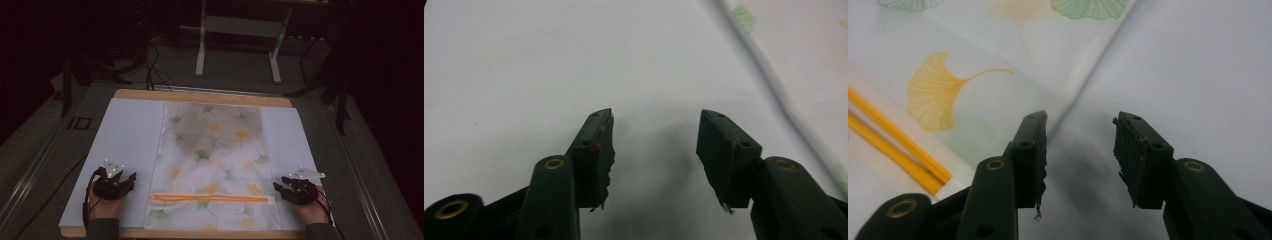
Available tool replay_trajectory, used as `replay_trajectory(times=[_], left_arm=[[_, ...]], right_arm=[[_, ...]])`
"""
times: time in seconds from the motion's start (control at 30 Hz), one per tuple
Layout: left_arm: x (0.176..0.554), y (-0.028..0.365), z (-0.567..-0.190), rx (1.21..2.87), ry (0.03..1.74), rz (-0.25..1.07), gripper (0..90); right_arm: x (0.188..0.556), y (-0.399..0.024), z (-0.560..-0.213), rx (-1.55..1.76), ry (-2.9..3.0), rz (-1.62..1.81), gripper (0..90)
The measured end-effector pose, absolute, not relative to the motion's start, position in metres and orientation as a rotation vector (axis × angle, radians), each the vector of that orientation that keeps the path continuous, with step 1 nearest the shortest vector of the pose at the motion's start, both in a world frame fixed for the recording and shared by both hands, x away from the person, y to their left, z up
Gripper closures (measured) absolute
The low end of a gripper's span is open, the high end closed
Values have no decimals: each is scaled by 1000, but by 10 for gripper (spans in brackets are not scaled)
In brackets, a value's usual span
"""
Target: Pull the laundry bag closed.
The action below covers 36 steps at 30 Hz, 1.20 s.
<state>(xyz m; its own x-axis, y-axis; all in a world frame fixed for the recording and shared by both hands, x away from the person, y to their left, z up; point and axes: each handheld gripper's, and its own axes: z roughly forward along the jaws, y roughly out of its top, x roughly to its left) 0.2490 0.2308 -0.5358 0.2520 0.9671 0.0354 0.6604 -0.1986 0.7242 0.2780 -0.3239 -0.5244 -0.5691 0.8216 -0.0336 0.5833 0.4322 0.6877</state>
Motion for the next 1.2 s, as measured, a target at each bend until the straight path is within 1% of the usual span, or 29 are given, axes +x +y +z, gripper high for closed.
replay_trajectory(times=[0.13, 0.3, 0.33, 0.6, 0.97, 1.07, 1.2], left_arm=[[247, 227, -534, 1960, 1446, 652, 557], [247, 226, -533, 1971, 1417, 623, 560], [247, 227, -534, 1970, 1403, 587, 558], [245, 231, -532, 1959, 1388, 553, 555], [241, 240, -528, 1925, 1401, 543, 570], [239, 240, -528, 1929, 1402, 545, 566], [238, 239, -528, 1940, 1392, 549, 561]], right_arm=[[276, -322, -522, 1183, 2336, 905, 565], [276, -316, -520, 1166, 2357, 901, 566], [275, -315, -520, 1159, 2360, 899, 566], [276, -302, -518, 1117, 2406, 898, 557], [278, -283, -512, 1037, 2482, 908, 553], [281, -274, -510, 997, 2509, 919, 527], [282, -263, -507, 952, 2524, 912, 519]])
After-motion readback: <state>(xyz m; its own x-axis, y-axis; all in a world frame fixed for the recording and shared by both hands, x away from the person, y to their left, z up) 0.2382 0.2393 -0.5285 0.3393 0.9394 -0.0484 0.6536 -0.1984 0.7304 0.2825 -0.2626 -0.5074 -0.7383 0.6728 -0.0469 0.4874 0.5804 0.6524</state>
